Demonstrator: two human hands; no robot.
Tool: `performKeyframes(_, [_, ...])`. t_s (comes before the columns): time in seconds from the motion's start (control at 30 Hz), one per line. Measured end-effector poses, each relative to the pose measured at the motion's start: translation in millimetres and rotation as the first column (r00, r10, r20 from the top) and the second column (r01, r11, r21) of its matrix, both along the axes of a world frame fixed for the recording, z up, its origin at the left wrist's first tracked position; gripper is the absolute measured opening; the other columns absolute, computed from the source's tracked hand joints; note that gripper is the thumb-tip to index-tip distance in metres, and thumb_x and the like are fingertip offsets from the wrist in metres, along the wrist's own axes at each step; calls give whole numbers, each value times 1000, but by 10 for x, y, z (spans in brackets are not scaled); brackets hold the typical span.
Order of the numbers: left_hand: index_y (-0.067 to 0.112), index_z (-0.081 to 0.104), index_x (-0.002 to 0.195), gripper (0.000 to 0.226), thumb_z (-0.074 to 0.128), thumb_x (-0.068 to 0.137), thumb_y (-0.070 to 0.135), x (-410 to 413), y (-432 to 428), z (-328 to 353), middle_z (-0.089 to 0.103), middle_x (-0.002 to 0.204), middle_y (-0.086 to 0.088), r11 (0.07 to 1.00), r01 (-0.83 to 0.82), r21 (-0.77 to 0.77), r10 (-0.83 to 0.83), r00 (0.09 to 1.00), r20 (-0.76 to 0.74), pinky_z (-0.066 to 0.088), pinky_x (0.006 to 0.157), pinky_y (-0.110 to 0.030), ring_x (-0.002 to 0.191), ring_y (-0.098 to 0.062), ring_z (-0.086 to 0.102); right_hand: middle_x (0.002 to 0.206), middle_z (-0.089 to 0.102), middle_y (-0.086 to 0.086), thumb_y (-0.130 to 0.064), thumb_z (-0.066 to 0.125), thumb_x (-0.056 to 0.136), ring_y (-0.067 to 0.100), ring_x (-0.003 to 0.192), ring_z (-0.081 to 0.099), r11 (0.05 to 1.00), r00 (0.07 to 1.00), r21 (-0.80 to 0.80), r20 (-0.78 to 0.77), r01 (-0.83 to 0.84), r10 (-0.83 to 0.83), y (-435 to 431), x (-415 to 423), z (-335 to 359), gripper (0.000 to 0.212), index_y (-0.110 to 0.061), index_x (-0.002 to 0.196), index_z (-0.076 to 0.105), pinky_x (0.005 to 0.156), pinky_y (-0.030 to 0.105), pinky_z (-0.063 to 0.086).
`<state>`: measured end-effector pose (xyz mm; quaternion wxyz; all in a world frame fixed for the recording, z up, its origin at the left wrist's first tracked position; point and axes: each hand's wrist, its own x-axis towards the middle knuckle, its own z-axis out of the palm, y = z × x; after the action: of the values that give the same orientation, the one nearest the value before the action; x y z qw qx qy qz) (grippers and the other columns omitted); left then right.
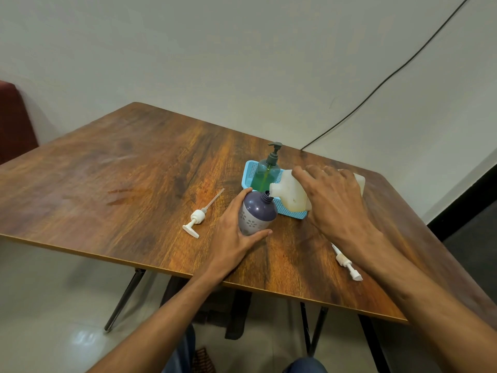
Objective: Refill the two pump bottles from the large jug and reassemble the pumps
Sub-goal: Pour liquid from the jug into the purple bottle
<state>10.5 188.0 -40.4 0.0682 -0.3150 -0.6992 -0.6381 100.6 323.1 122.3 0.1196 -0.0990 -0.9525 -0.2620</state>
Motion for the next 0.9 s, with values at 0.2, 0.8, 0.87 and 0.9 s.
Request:
performKeyframes(0.2, [23,37,152,98,89,72,43,-3,2,-4,50,147,7,1000,-16,-8,16,1000,2,50,107,-35,131,-5,52,137,55,5,-37,82,77,34,122,54,1000,1000,7,5,-1,1,-10,-9,2,81,-28,139,30,96,52,45])
performKeyframes(0.8, [24,37,152,97,90,72,42,-10,2,-10,51,146,7,1000,-4,-4,4,1000,-2,50,105,-28,129,-6,53,142,51,7,-38,80,81,35,128,51,1000,999,-1,34,15,-15,-70,16,37,80,-27,141,27,102,54,43])
performKeyframes(0.87, [25,37,152,97,89,72,43,-12,6,-19,50,146,10,1000,0,-1,0,1000,-1,49,105,-22,129,-3,52,142,51,7,-37,79,81,35,127,51,1000,999,4,33,14,-14,-71,18,37,80,-27,141,28,101,54,43])
performKeyframes(0.9, [25,37,152,97,89,72,44,-11,7,-25,49,145,13,1000,1,0,-1,1000,1,46,105,-17,129,-1,51,141,52,7,-36,79,81,35,126,52,1000,999,9,30,12,-12,-70,20,40,79,-27,141,28,100,53,43])
